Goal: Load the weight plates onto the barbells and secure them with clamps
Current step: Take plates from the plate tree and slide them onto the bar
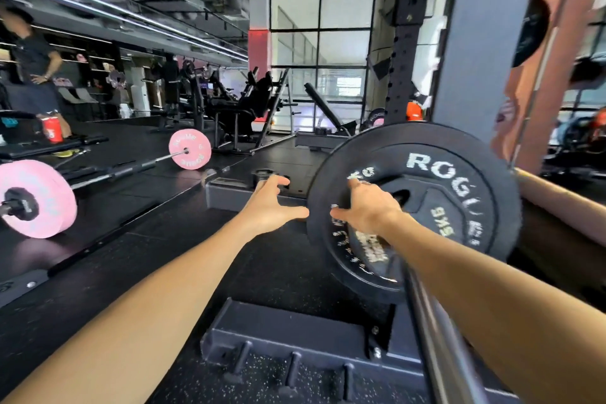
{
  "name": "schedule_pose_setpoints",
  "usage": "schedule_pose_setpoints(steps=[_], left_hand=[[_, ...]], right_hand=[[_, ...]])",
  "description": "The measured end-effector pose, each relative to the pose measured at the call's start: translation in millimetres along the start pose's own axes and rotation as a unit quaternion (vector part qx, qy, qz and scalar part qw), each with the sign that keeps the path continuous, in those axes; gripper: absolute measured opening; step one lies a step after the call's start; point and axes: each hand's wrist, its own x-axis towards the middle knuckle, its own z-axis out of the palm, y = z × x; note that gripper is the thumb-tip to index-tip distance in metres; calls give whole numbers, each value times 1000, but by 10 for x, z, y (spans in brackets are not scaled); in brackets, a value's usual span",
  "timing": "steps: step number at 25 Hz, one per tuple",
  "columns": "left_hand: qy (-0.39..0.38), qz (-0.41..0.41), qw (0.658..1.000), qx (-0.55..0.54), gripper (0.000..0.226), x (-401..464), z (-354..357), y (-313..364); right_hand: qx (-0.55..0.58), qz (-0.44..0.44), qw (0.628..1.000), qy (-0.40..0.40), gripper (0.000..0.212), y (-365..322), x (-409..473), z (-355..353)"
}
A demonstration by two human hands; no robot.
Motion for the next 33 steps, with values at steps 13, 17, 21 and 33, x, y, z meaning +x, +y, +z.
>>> schedule_pose_setpoints(steps=[13, 17, 21, 33], left_hand=[[-4, 133, 968, 214, 65, 447, 1350, 932], [65, 152, 940, 298, 53, 519, 1423, 886], [65, 88, 949, 295, 46, 497, 1455, 750], [42, -51, 994, 86, 62, 699, 1574, 464]], right_hand=[[-4, 163, 986, 35, 57, 1714, -394, -263], [10, 170, 985, 38, 69, 1827, -306, -165], [21, 178, 984, 22, 64, 1890, -261, -21], [134, 209, 964, 97, 48, 1998, -14, 417]])
